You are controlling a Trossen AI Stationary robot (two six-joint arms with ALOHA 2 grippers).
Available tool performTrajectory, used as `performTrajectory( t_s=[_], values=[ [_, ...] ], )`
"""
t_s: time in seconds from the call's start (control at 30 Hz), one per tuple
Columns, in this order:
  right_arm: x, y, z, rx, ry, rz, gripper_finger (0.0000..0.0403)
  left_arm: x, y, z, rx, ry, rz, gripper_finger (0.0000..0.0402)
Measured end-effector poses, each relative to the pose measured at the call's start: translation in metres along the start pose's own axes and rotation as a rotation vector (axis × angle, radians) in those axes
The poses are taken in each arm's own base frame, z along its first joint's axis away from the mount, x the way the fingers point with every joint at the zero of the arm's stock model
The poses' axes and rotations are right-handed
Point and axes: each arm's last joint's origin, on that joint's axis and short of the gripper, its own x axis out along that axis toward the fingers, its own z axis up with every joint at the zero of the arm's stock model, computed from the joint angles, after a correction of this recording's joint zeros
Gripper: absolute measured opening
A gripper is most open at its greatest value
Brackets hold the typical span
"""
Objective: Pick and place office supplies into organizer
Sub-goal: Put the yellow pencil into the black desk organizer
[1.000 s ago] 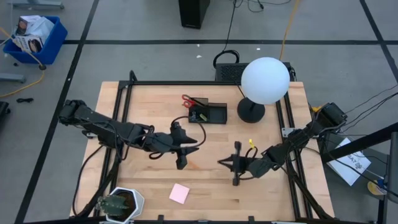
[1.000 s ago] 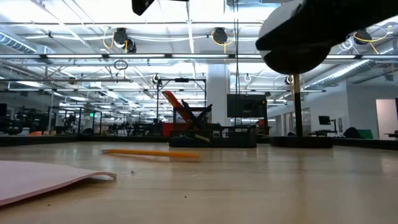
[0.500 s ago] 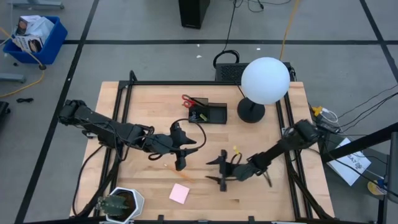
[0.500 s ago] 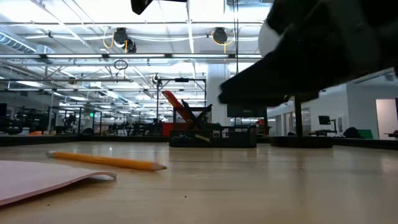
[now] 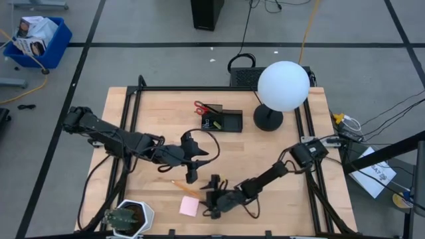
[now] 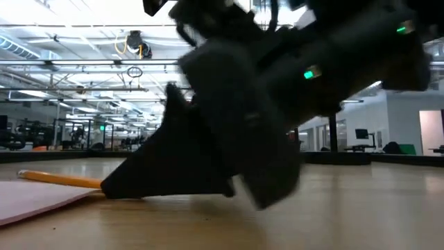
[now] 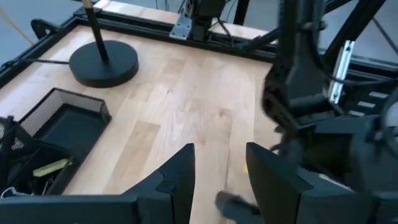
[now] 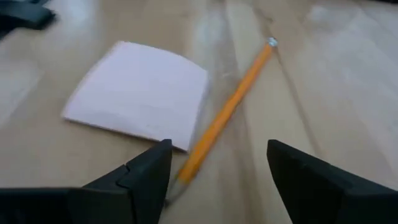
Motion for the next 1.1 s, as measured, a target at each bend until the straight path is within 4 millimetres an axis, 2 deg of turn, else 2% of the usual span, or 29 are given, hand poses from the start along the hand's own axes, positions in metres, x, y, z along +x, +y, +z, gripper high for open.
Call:
performTrajectory(
  t_s=[0.17, 0.33, 0.7, 0.9, 1.1],
  values=[
    [0.012, -0.018, -0.002, 0.088, 0.047, 0.046, 0.0253, -0.001, -0.003, 0.000, 0.001, -0.006, -0.012, 0.0148],
    [0.017, -0.034, -0.009, 0.101, 0.079, 0.067, 0.0231, -0.001, -0.004, -0.001, 0.005, -0.002, -0.013, 0.0147],
    [0.029, -0.066, -0.012, 0.136, 0.125, 0.086, 0.0121, -0.001, -0.004, -0.001, 0.006, -0.002, -0.012, 0.0147],
    [0.028, -0.074, -0.026, 0.147, 0.269, 0.054, 0.0019, -0.001, -0.004, -0.001, 0.005, -0.002, -0.012, 0.0147],
    [0.024, -0.078, -0.034, 0.164, 0.315, 0.043, 0.0023, -0.001, -0.004, -0.001, 0.005, -0.002, -0.012, 0.0147]
  ],
)
